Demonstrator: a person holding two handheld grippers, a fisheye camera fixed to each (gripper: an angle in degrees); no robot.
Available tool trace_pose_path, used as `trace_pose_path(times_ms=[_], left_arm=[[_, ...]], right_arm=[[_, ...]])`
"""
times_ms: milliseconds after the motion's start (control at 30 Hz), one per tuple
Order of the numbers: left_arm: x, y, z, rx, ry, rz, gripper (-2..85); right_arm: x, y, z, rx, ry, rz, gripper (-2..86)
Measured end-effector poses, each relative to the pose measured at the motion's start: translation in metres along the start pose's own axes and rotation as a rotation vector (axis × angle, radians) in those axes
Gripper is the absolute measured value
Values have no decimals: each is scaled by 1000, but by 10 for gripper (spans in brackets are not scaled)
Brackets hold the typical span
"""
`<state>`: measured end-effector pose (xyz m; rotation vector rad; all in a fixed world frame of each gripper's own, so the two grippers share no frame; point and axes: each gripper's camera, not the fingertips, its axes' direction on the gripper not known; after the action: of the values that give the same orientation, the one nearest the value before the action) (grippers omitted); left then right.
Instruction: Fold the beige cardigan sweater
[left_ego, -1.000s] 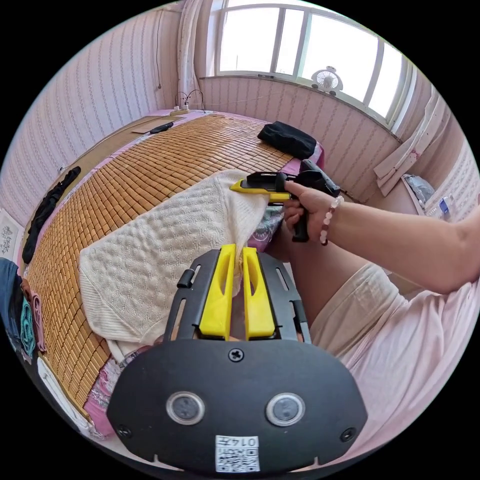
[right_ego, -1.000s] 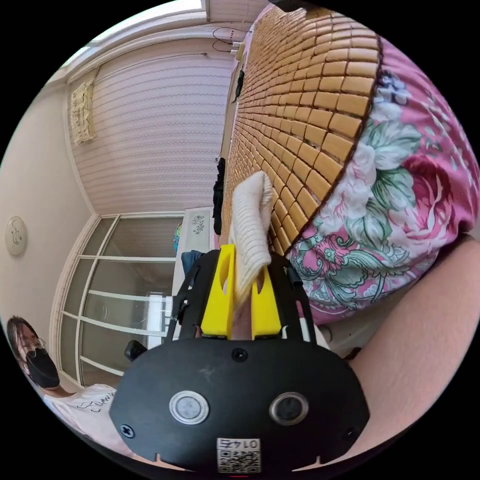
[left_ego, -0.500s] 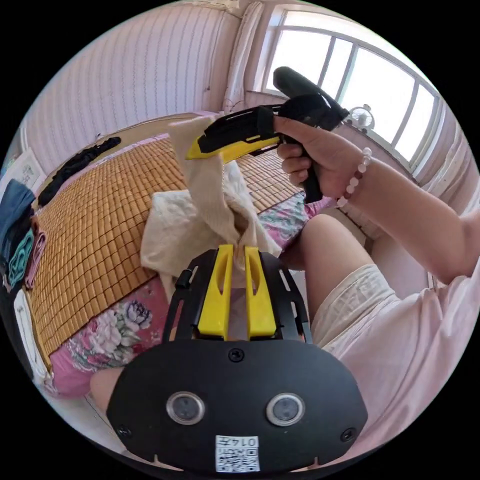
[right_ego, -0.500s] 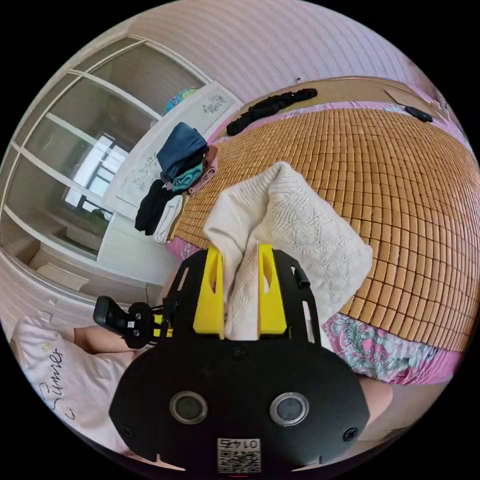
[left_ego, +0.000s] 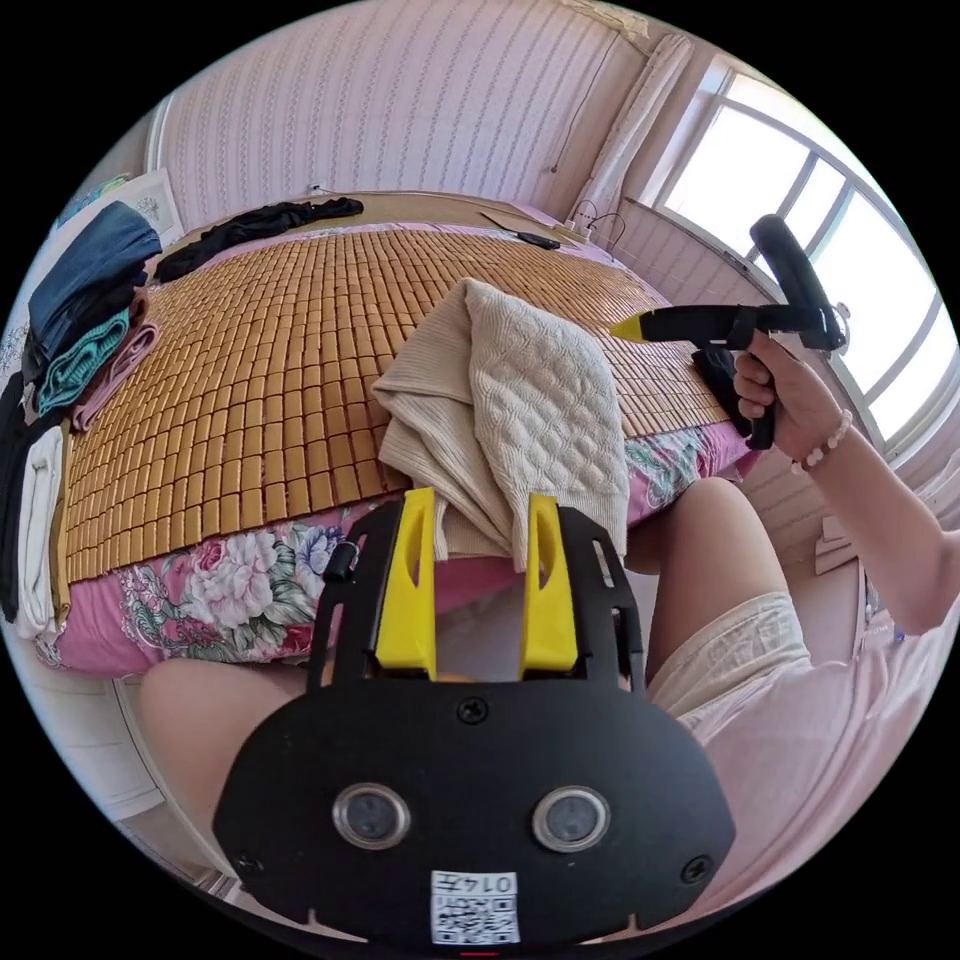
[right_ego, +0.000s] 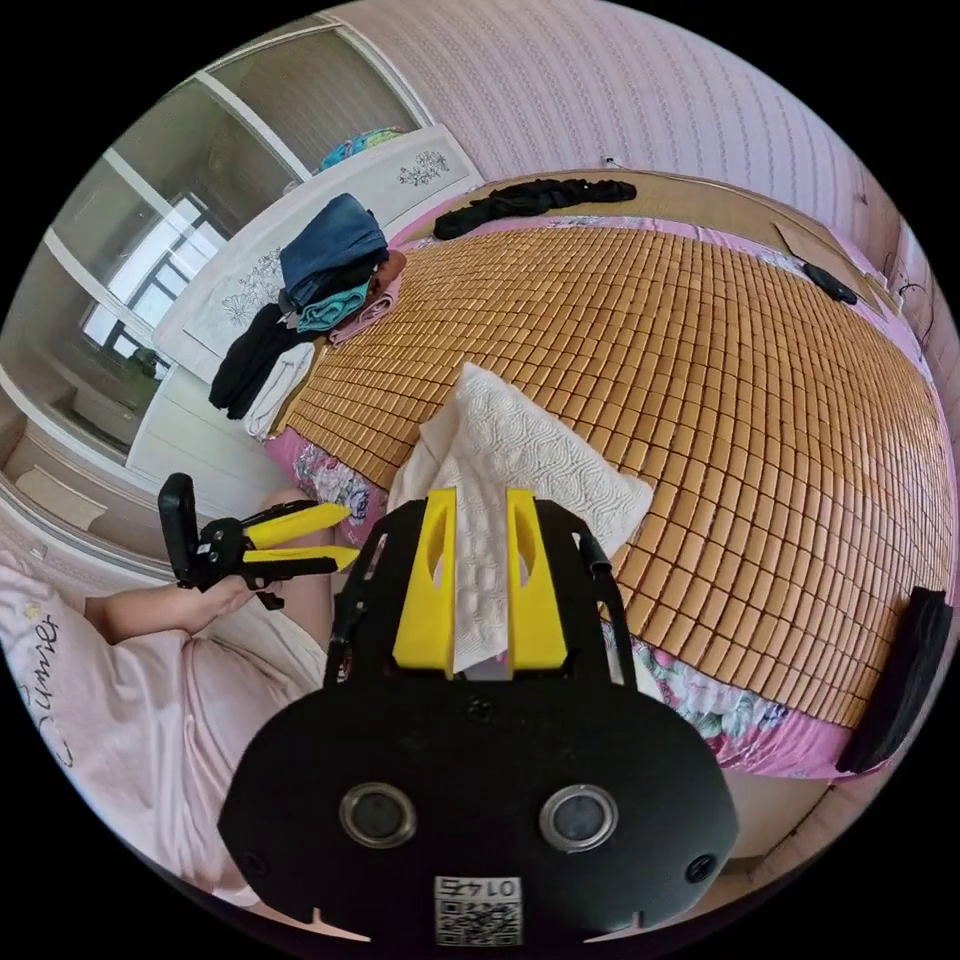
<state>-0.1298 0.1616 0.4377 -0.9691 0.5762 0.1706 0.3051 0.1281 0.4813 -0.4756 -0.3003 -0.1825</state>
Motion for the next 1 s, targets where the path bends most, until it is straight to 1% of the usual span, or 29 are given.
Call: trace_pose_path(times_ms=[67, 200, 300, 433, 500, 533, 567, 600, 667, 700, 767, 800, 833, 867, 933, 1000], left_arm=[[-7, -8, 10, -15, 31, -33, 159], [-8, -15, 28, -71, 61, -51, 178], [-5, -19, 40, -104, 63, -60, 183], [-1, -22, 58, -175, 50, -56, 176], [3, -23, 59, -163, 7, -39, 169], [5, -23, 59, -158, -2, -44, 168], [8, -24, 59, -158, -18, -40, 167], [10, -25, 60, -158, -26, -36, 166], [14, -25, 60, -148, -45, -17, 155], [15, -25, 60, -145, -46, -10, 150], [12, -26, 58, -145, 17, 2, 92], [10, -26, 57, -151, 52, -8, 78], [3, -27, 54, -147, 91, -66, 50], [0, -27, 49, -133, 115, -77, 45], [2, -25, 37, -82, 106, -43, 40], [8, -23, 19, -22, 82, 10, 37]], right_arm=[[-7, -24, 13, -42, 76, -64, 132], [-11, -70, 44, -157, 153, -150, 147], [-9, -105, 68, -227, 127, -191, 161], [-2, -134, 119, -400, 133, -245, 162], [7, -140, 134, -458, 39, -222, 144], [14, -144, 138, -479, -72, -189, 122], [22, -145, 142, -489, -128, -149, 118], [26, -144, 144, -491, -148, -131, 117], [42, -137, 143, -456, -230, -43, 109], [46, -135, 141, -447, -244, -34, 106], [49, -129, 128, -421, -266, -53, 85], [46, -127, 123, -408, -256, -80, 81], [34, -119, 108, -356, -204, -170, 75], [20, -107, 89, -272, -131, -258, 72], [4, -85, 59, -147, -72, -317, 70], [-2, -60, 25, -30, -93, -301, 69]])
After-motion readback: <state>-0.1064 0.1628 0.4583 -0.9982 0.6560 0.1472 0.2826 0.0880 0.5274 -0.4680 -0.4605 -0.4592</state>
